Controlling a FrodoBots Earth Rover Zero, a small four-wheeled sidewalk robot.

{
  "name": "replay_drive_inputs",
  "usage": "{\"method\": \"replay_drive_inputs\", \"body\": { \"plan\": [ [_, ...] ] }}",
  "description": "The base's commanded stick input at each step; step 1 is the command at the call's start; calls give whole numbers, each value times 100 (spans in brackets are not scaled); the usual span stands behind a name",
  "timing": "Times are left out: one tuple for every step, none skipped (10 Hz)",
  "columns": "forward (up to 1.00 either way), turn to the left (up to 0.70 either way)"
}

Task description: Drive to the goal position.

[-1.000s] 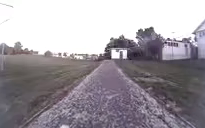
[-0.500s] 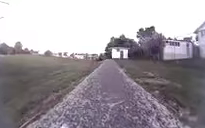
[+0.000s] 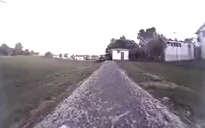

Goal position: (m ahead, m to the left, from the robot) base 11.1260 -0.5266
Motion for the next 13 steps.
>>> {"method": "replay_drive_inputs", "body": {
  "plan": [
    [70,-35],
    [70,-35],
    [70,0],
    [70,0],
    [70,0],
    [70,0],
    [70,0],
    [70,0],
    [70,0],
    [70,0],
    [70,0],
    [70,0],
    [70,0]
  ]
}}
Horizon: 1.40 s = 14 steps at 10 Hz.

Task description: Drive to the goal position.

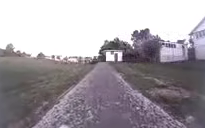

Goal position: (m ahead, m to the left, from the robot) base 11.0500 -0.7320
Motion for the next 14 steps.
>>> {"method": "replay_drive_inputs", "body": {
  "plan": [
    [70,0],
    [70,0],
    [70,0],
    [70,0],
    [70,-12],
    [70,-31],
    [70,-35],
    [70,-34],
    [70,-13],
    [70,0],
    [70,0],
    [70,0],
    [70,0],
    [70,0]
  ]
}}
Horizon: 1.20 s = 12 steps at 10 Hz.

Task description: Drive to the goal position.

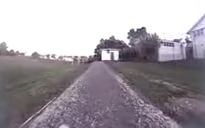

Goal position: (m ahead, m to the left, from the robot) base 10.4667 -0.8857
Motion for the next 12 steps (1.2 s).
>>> {"method": "replay_drive_inputs", "body": {
  "plan": [
    [70,0],
    [70,0],
    [70,0],
    [70,0],
    [70,0],
    [70,0],
    [70,0],
    [70,0],
    [70,0],
    [70,0],
    [70,0],
    [70,0]
  ]
}}
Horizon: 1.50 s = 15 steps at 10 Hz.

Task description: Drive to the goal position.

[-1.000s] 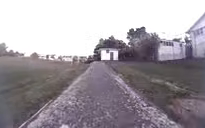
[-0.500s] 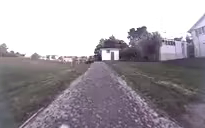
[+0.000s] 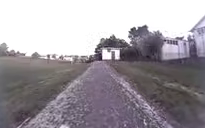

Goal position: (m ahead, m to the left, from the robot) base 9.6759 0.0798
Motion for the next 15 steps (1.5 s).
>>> {"method": "replay_drive_inputs", "body": {
  "plan": [
    [70,0],
    [70,0],
    [70,0],
    [70,0],
    [70,0],
    [70,0],
    [70,0],
    [70,0],
    [70,0],
    [70,0],
    [70,0],
    [70,0],
    [70,0],
    [70,0],
    [70,0]
  ]
}}
